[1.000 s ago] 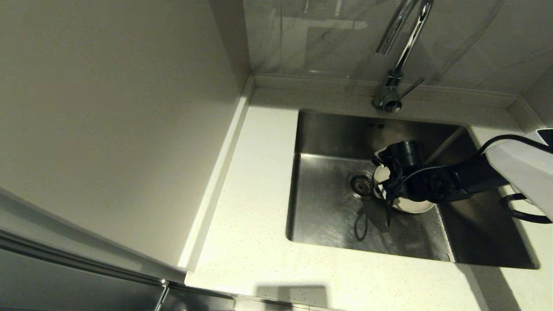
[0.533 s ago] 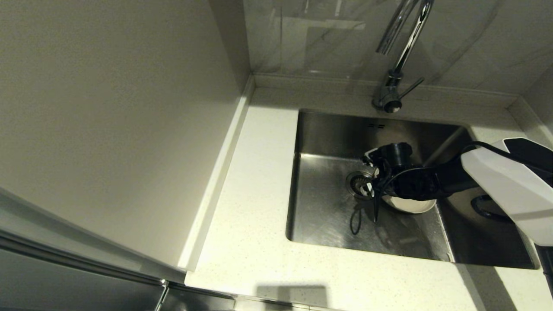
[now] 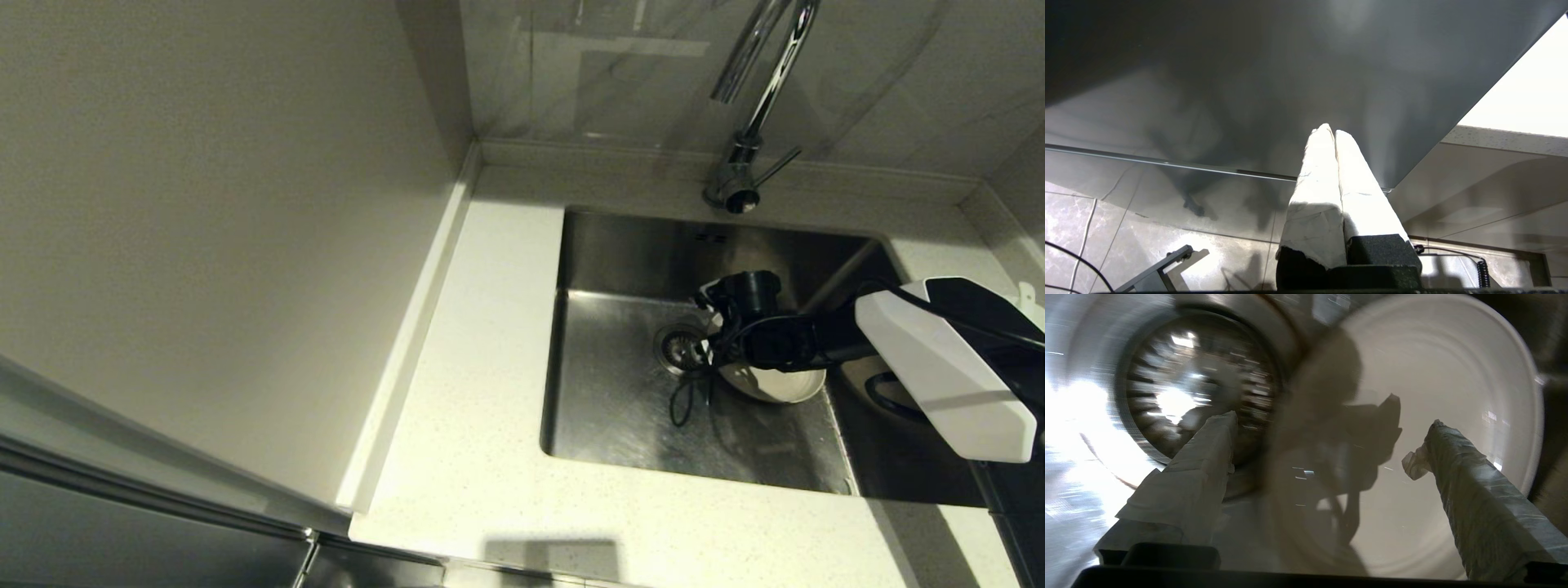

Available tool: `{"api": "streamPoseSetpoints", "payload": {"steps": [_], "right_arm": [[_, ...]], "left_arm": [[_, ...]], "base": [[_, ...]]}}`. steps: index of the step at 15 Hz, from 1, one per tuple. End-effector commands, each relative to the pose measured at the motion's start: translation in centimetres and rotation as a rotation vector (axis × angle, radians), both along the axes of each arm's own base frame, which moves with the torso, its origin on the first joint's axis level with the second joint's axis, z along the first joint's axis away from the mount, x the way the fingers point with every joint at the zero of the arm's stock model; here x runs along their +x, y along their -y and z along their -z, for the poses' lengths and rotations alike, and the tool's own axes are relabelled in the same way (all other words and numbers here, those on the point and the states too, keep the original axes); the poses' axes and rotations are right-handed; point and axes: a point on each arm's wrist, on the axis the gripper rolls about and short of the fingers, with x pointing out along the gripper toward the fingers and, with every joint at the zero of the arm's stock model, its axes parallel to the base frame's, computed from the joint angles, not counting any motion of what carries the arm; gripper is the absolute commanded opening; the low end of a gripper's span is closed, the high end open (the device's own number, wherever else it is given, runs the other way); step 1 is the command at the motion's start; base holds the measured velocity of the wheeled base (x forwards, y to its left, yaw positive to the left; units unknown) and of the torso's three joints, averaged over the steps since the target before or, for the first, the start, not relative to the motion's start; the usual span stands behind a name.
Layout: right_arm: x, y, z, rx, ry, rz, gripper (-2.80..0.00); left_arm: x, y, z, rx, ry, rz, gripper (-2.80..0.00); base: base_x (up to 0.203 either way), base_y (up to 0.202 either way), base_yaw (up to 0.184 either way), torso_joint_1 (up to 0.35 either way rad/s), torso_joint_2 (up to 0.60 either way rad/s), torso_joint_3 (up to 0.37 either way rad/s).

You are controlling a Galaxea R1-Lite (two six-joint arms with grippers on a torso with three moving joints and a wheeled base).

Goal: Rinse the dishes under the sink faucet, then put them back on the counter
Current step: Put a plate back to the table from the sink

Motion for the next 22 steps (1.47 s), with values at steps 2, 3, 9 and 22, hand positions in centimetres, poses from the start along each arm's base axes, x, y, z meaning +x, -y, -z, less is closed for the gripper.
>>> {"api": "streamPoseSetpoints", "payload": {"steps": [2,3,9,22], "right_arm": [[0.1,0.7,0.5,-0.010,-0.008,0.018,0.00],[0.1,0.7,0.5,-0.011,-0.012,0.018,0.00],[0.2,0.6,0.8,-0.020,-0.013,0.026,0.00],[0.0,0.7,-1.9,-0.053,0.059,0.066,-2.80]], "left_arm": [[0.0,0.0,0.0,-0.001,0.003,0.000,-2.80],[0.0,0.0,0.0,-0.001,0.003,0.000,-2.80],[0.0,0.0,0.0,-0.001,0.003,0.000,-2.80],[0.0,0.0,0.0,-0.001,0.003,0.000,-2.80]], "base": [[0.000,0.000,0.000,0.000,0.00,0.000],[0.000,0.000,0.000,0.000,0.00,0.000],[0.000,0.000,0.000,0.000,0.00,0.000],[0.000,0.000,0.000,0.000,0.00,0.000]]}}
